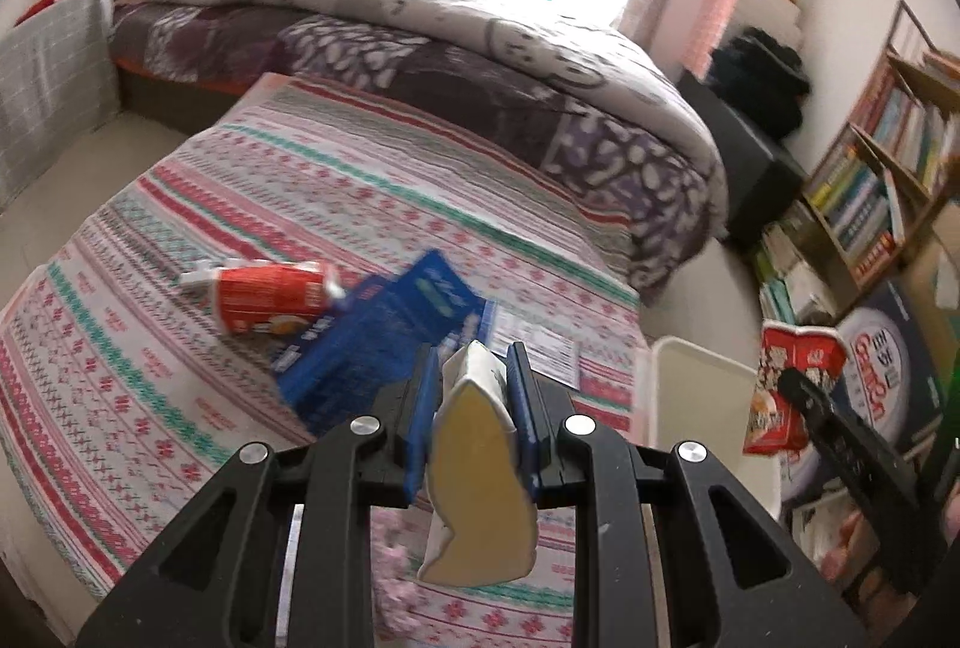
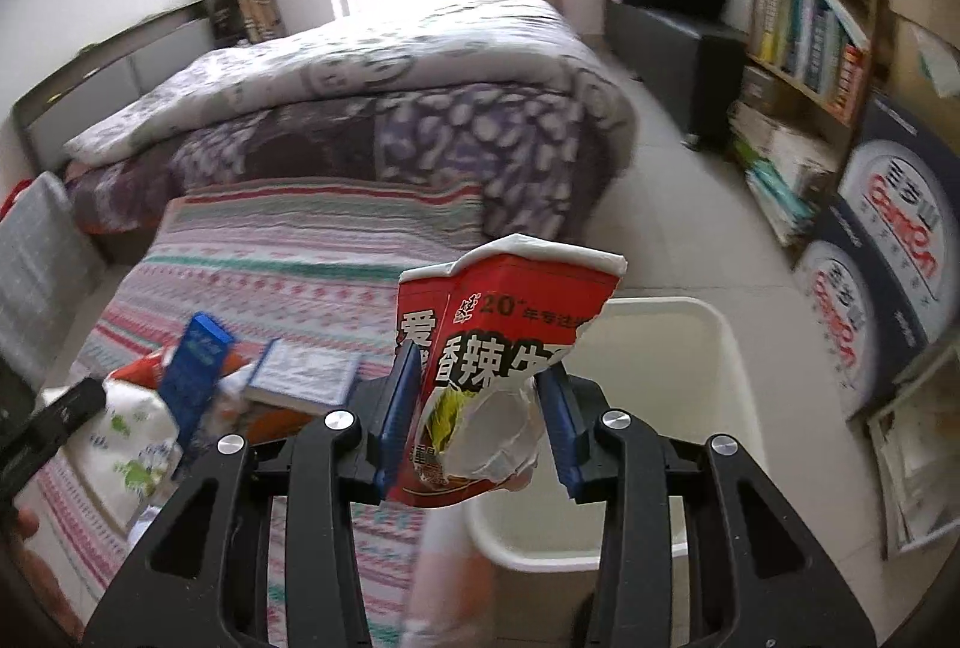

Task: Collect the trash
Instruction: 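Carry both to the white bin, right tool drops the bag while left drops the cup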

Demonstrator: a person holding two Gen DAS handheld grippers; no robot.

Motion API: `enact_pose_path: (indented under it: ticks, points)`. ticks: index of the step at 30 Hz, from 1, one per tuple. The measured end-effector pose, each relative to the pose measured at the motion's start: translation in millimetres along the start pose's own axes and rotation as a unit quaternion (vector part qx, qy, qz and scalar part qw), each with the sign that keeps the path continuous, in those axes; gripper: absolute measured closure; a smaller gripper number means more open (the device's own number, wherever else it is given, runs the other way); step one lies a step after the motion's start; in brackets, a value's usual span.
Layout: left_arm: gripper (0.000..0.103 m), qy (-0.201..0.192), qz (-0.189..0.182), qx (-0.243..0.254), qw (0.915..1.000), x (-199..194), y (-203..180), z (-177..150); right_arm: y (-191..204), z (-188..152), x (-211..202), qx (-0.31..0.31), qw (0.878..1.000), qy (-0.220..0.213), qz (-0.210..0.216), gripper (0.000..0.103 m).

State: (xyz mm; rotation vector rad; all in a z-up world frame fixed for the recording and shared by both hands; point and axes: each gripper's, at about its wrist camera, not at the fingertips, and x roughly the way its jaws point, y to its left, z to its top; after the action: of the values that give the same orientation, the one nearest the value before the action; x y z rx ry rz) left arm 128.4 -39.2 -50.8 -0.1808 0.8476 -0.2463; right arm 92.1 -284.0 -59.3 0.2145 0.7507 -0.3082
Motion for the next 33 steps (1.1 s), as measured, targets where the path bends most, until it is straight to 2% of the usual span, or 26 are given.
enact_pose_path:
  ticks: [7, 13, 19, 21, 24, 29, 33]
  points:
    - [0.079, 0.024, -0.021, 0.036, 0.9988, 17.0, -53.3, 1.7, -53.4, 13.3, 0.2, 0.058, 0.997, 0.014, -0.038, 0.065]
    - [0.079, 0.03, -0.04, 0.07, 0.9963, 30.5, -108.2, 7.2, -100.8, 23.6, -4.4, 0.128, 0.99, 0.027, -0.043, 0.064]
    - [0.079, 0.049, -0.064, 0.098, 0.992, 48.2, -162.7, 1.9, -128.7, 28.2, -6.5, 0.169, 0.983, 0.035, -0.056, 0.053]
    - [0.079, 0.056, -0.067, 0.104, 0.9907, 53.9, -176.0, 0.2, -139.7, 30.2, -9.6, 0.185, 0.98, 0.029, -0.065, 0.043]
    - [0.079, 0.065, -0.073, 0.112, 0.9889, 61.9, -194.2, -3.7, -154.1, 33.0, -16.7, 0.2, 0.976, 0.012, -0.085, 0.034]
    - [0.078, 0.084, -0.083, 0.114, 0.9865, 74.7, -215.0, -10.6, -172.4, 34.1, -23.6, 0.22, 0.971, -0.001, -0.099, 0.027]
    - [0.074, 0.094, -0.095, 0.104, 0.9855, 81.0, -223.8, -14.2, -182.4, 34.7, -26.1, 0.233, 0.967, -0.005, -0.1, 0.024]
